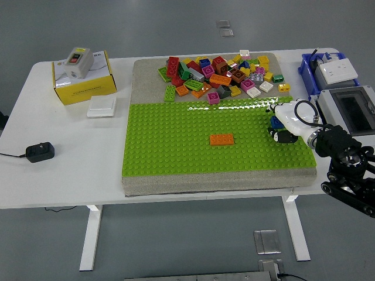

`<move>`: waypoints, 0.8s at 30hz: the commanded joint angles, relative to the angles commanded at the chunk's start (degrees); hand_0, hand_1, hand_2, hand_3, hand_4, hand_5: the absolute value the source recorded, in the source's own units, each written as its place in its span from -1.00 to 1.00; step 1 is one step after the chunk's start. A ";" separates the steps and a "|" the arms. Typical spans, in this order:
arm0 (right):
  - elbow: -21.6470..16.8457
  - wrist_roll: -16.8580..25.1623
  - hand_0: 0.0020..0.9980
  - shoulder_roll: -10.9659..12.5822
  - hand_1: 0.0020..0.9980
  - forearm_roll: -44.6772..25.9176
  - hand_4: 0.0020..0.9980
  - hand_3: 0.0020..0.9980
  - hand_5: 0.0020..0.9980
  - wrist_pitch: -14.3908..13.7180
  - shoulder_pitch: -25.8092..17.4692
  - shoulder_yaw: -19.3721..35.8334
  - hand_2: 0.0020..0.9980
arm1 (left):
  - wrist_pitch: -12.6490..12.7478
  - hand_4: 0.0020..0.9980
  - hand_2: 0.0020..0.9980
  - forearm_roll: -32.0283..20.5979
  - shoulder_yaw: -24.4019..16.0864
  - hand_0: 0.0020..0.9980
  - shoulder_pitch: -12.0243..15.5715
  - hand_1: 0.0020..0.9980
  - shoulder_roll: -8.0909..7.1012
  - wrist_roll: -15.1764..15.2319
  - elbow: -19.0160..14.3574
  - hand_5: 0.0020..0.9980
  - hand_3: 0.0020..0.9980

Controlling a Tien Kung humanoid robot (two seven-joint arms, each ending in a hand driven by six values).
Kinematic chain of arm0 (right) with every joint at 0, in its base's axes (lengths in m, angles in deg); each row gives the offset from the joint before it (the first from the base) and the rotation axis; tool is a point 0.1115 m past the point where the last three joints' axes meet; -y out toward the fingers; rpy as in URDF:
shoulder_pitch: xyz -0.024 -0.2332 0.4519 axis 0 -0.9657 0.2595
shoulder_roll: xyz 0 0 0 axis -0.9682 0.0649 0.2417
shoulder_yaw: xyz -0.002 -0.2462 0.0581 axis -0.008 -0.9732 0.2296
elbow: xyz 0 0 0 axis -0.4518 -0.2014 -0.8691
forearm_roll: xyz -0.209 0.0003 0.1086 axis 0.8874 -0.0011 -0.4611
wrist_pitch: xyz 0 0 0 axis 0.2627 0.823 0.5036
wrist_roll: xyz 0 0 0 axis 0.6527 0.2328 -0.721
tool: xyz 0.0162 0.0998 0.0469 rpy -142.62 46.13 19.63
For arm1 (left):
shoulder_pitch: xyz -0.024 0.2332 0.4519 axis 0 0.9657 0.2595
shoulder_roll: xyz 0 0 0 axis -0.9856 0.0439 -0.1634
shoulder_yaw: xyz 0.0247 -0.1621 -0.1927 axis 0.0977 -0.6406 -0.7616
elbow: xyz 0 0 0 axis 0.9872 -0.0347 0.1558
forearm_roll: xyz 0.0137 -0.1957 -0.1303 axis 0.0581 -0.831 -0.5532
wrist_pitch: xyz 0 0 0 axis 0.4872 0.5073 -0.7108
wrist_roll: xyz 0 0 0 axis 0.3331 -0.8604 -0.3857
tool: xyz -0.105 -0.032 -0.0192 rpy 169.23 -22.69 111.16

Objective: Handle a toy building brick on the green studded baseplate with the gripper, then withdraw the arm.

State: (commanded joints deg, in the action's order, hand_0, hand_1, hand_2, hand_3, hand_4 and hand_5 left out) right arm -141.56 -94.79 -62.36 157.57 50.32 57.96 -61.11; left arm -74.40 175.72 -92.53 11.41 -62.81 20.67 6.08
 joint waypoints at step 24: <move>4.46 0.59 0.23 -1.03 0.12 -3.38 0.19 0.69 -0.30 0.19 0.79 -0.44 0.57 | -0.13 -0.18 0.34 0.68 -0.09 0.38 0.33 0.34 0.08 -0.28 0.00 -0.01 0.51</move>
State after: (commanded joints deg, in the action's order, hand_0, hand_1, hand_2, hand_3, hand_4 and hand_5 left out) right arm -137.10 -94.20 -63.39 154.18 50.51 58.75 -61.54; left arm -74.52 176.40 -92.62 11.74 -62.73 20.40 6.08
